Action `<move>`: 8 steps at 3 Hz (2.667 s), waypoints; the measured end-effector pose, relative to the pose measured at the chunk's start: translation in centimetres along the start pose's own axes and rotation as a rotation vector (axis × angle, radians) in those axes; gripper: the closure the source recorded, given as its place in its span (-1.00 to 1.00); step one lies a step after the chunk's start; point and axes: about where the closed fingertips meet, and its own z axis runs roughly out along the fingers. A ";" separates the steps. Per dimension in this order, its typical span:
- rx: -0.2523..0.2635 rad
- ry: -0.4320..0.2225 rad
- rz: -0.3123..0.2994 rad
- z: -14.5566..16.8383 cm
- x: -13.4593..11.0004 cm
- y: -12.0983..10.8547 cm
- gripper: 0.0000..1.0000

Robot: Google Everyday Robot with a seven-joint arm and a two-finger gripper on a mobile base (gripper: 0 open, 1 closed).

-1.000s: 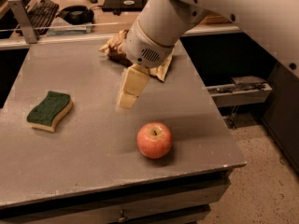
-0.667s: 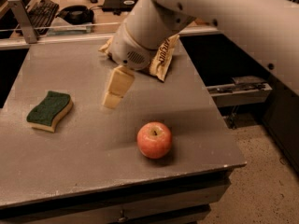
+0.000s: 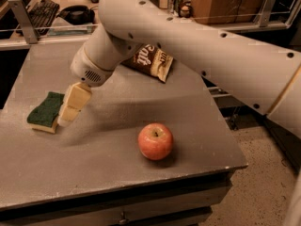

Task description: Move sponge near brown chip bag

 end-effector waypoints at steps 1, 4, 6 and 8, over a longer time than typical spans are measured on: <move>-0.033 -0.012 0.035 2.4 -0.9 0.8 -1.00; -0.051 -0.034 0.102 7.3 -1.3 1.2 -0.22; 0.031 -0.042 0.121 5.6 -1.0 -0.1 0.71; 0.167 0.002 0.126 -0.4 1.2 -2.5 1.00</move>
Offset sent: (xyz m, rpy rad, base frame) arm -0.0232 0.0576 -0.0364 0.0230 0.1269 -0.0105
